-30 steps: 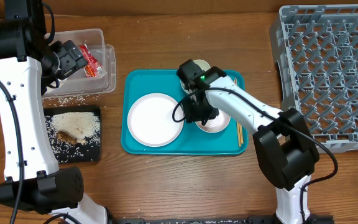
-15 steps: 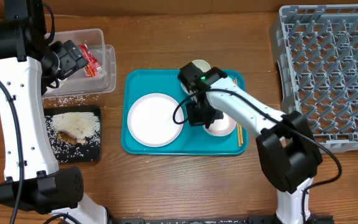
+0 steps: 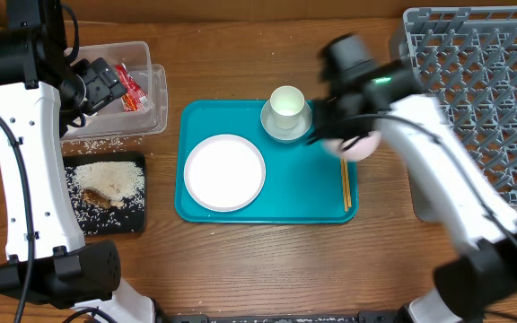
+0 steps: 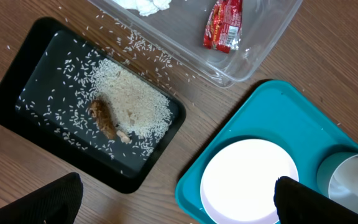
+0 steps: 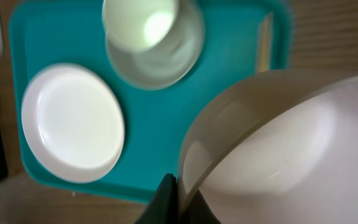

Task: Sort waste into correct bins and load items into the dishwasher
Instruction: 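Lift the white bowl and place it into the grey dish rack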

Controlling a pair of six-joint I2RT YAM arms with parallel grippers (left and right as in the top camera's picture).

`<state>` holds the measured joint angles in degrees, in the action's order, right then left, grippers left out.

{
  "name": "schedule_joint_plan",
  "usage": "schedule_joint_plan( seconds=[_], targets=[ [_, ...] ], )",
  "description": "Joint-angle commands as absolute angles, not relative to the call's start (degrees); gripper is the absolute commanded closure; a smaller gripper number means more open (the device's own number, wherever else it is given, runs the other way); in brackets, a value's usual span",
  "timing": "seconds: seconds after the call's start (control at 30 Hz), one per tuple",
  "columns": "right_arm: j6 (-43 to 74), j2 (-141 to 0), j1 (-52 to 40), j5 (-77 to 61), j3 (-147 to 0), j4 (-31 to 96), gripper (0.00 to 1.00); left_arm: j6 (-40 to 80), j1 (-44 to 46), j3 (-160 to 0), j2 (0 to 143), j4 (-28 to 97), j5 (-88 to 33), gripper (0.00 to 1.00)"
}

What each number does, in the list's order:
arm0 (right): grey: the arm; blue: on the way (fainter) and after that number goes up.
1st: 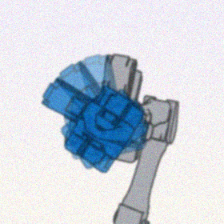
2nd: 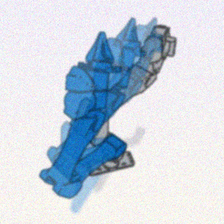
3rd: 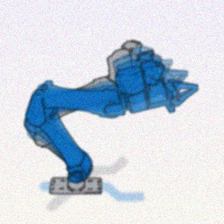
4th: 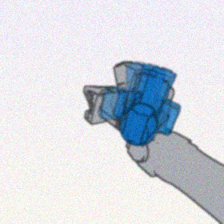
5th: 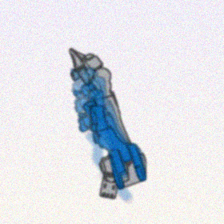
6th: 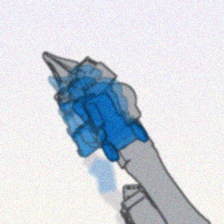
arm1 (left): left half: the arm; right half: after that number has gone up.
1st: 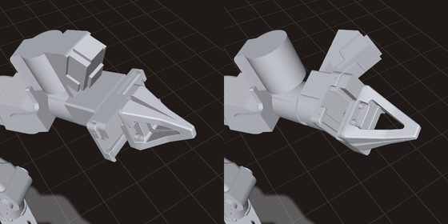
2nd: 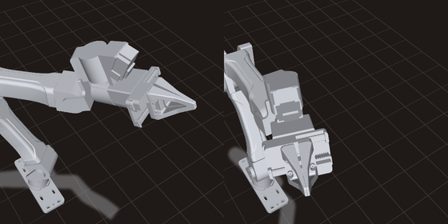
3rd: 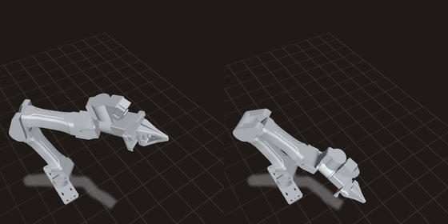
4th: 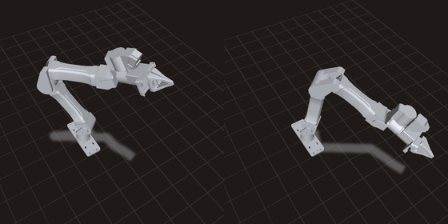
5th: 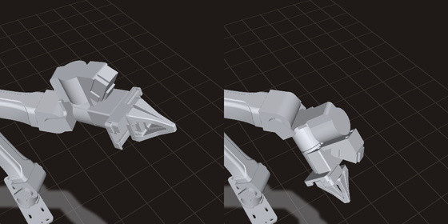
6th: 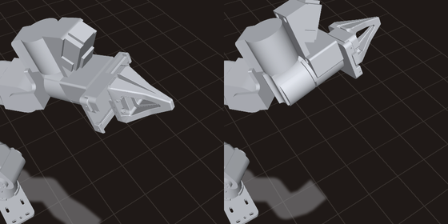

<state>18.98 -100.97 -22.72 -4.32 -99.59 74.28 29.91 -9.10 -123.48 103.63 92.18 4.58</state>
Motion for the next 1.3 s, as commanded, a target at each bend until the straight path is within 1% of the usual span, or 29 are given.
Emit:
schedule_joint_plan(
  seconds=[0.0,0.13,0.27,0.33,0.4,0.43,0.6,0.77,0.83,1.0,1.07,1.27],
  targets=[
    [13.72,-95.29,-11.57,-3.99,-101.34,72.95,0.96,30.44,-8.97,-123.90,104.14,92.27,5.06,0.00],
    [8.67,-94.00,0.84,-8.21,-101.34,68.34,0.96,30.44,-8.97,-123.90,104.12,92.27,5.08,0.00],
    [4.03,-94.37,13.47,-21.17,-101.23,59.99,0.96,30.44,-8.97,-123.90,104.12,92.27,5.08,0.00],
    [4.01,-94.83,19.84,-28.47,-101.21,54.76,0.96,30.44,-8.97,-123.90,104.12,92.27,5.08,0.00],
    [3.99,-95.35,24.56,-32.91,-101.21,50.98,0.96,30.44,-8.97,-123.90,104.12,92.27,5.08,0.00],
    [4.01,-96.31,29.28,-34.92,-101.21,47.62,0.96,30.44,-8.97,-123.90,104.12,92.27,5.08,0.00],
    [4.03,-101.78,40.25,-37.26,-101.21,40.23,0.96,30.44,-8.97,-123.90,104.12,92.27,5.08,0.00],
    [4.38,-108.47,48.45,-48.93,-101.21,30.48,0.96,30.44,-8.97,-123.90,104.12,92.27,5.08,0.00],
    [6.24,-111.70,51.72,-53.01,-101.21,25.10,0.96,30.44,-8.97,-123.90,104.12,92.27,5.08,0.00],
    [7.49,-117.36,55.05,-63.35,-101.21,16.58,0.96,30.44,-8.97,-123.90,104.12,92.27,5.08,0.00],
    [7.49,-119.07,55.68,-64.66,-101.21,13.96,0.96,30.44,-8.97,-123.90,104.12,92.27,5.08,0.00],
    [7.29,-122.89,55.99,-64.18,-101.21,12.08,0.96,30.44,-8.97,-123.90,104.12,92.27,5.08,0.00]
  ],
)
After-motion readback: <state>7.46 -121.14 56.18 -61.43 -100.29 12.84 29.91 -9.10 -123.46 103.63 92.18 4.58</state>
